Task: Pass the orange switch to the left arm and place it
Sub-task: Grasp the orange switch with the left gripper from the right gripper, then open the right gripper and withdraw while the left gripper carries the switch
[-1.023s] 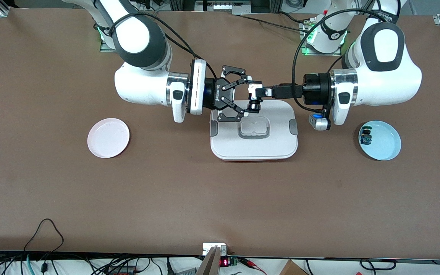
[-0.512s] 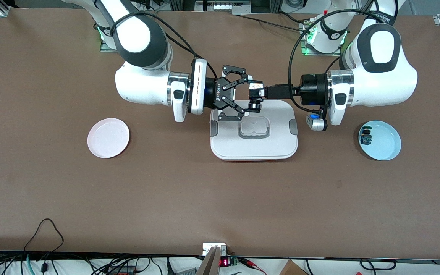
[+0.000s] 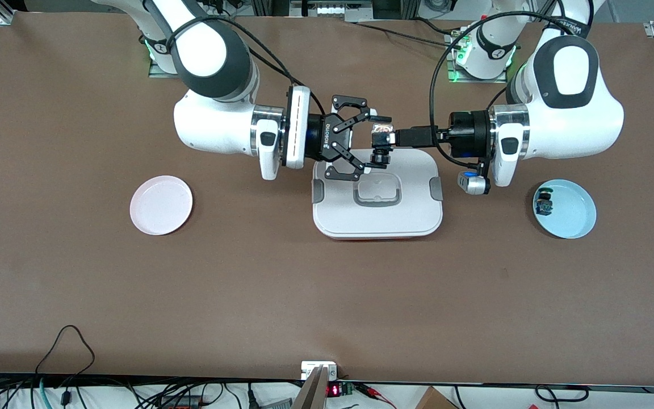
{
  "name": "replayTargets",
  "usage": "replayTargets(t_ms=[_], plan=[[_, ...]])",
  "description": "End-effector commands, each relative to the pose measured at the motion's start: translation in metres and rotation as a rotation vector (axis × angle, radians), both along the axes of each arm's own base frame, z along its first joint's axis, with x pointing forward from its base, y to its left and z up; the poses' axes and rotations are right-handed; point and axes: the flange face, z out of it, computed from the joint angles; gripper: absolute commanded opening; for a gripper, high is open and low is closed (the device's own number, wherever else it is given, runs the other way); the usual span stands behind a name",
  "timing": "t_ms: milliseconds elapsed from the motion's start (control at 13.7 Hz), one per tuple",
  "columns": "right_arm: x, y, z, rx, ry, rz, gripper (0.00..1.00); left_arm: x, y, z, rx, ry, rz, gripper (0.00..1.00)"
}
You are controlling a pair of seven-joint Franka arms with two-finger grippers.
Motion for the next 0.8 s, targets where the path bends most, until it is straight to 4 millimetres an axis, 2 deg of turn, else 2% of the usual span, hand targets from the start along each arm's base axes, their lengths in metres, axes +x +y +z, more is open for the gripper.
replayTargets(t_ms=[0, 146, 292, 365, 658, 731], plan=[[-0.003, 0.004, 0.006, 0.024, -0.007, -0.017, 1.0, 0.005, 0.006, 0.004, -0.02, -0.011, 0.017, 0.0], [0.002, -0.003, 0.007, 0.025, 0.001, -0.028, 1.0, 0.007, 0.013, 0.004, -0.024, -0.005, 0.014, 0.0], [0.023, -0.03, 0.009, 0.0, -0.029, -0.048, 1.0, 0.008, 0.019, 0.004, -0.018, -0.008, 0.011, 0.0], [0.026, -0.037, 0.006, -0.007, -0.037, -0.021, 1.0, 0.008, 0.023, 0.004, -0.009, -0.011, 0.0, 0.0], [0.049, -0.09, -0.005, -0.038, -0.052, 0.027, 1.0, 0.004, 0.072, -0.011, 0.179, -0.042, -0.152, 0.0], [0.054, -0.104, -0.005, -0.044, -0.055, 0.046, 1.0, 0.004, 0.092, -0.015, 0.211, -0.036, -0.169, 0.0]])
